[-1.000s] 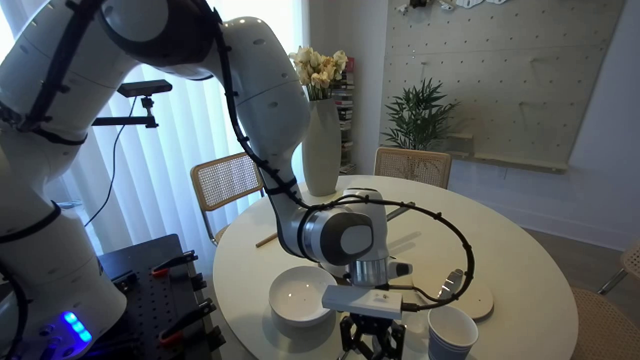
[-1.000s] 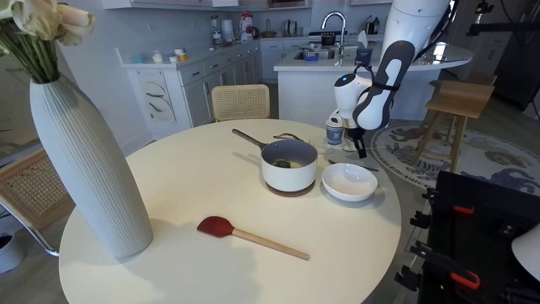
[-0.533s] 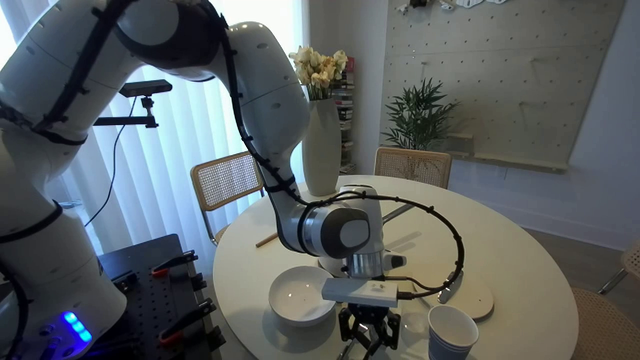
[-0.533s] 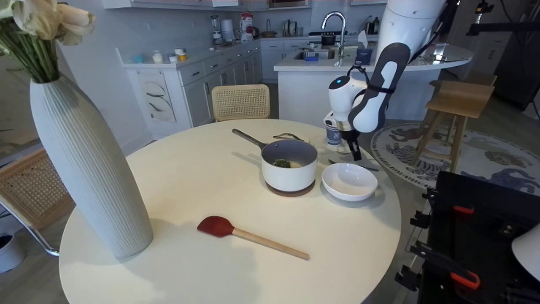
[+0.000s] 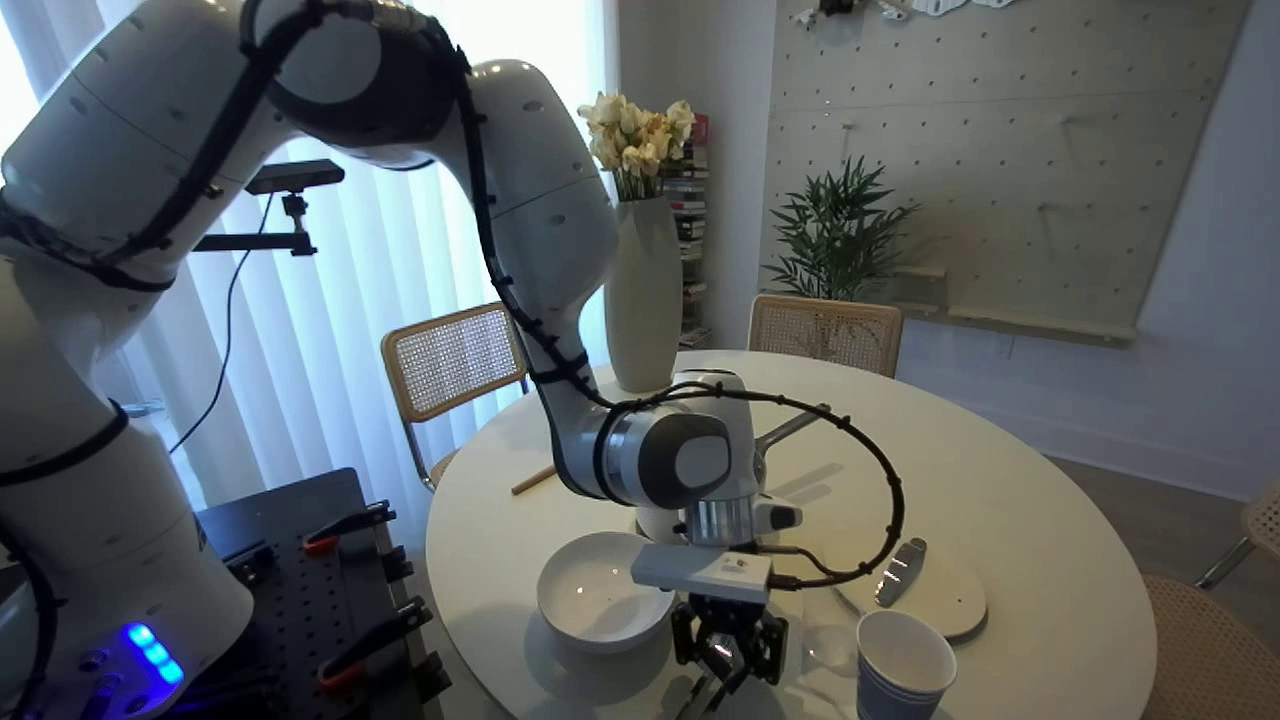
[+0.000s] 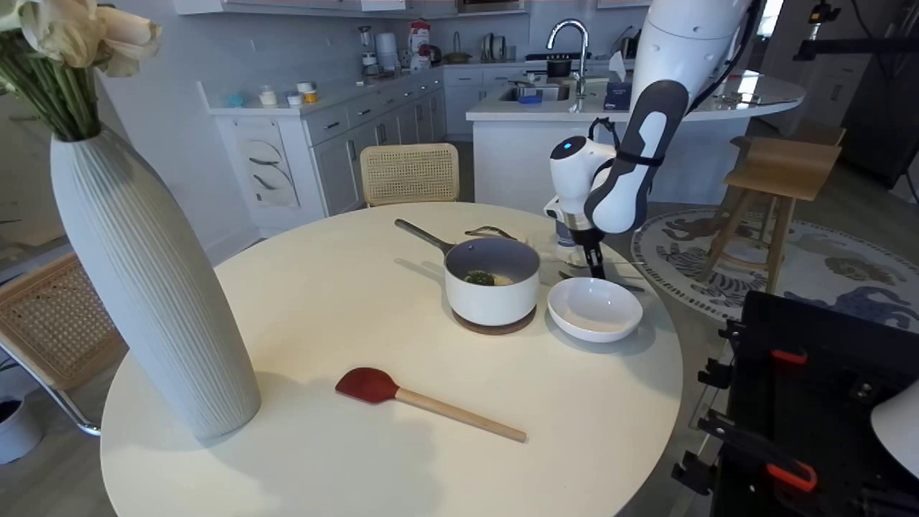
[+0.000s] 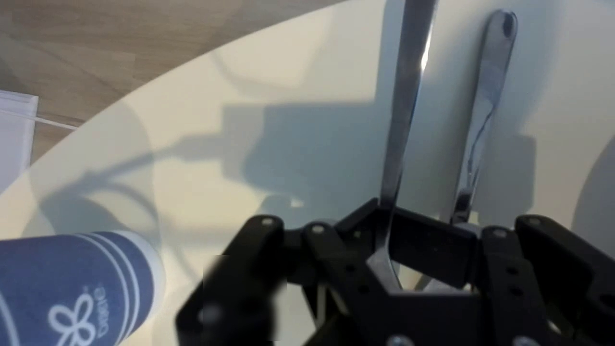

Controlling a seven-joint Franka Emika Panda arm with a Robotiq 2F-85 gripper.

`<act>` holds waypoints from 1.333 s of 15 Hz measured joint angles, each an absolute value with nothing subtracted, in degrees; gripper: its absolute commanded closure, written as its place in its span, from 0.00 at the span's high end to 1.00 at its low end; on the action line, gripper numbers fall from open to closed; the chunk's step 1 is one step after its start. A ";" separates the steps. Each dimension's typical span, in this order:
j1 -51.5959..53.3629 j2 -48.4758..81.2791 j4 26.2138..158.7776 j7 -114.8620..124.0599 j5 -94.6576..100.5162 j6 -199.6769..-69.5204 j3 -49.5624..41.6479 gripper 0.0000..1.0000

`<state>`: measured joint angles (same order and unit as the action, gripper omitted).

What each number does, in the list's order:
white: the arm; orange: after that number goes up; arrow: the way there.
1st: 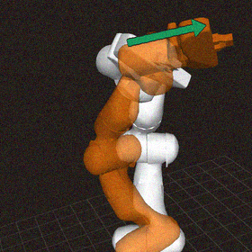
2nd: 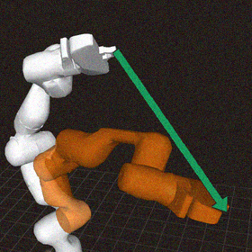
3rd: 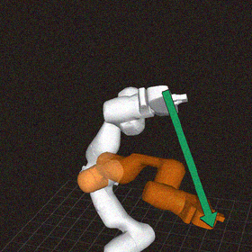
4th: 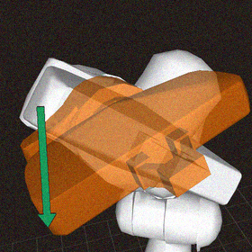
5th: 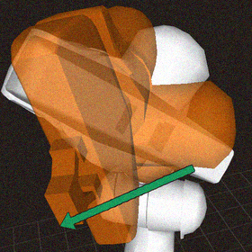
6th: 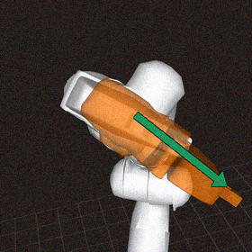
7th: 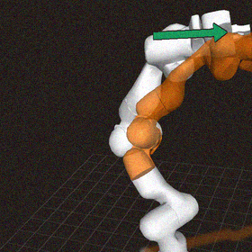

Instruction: Place the spoon next to the fork then move the cup to the left

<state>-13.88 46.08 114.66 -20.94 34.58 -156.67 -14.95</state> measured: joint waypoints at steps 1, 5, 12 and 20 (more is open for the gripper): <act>-13.31 46.20 114.60 -20.10 34.24 -156.66 -14.95 0.00; -11.39 46.49 113.86 -18.50 32.62 -156.24 -14.94 0.00; -10.73 47.28 112.33 -18.43 30.09 -155.95 -15.07 0.00; -10.65 47.82 111.80 -18.55 29.74 -155.29 -15.07 0.00</act>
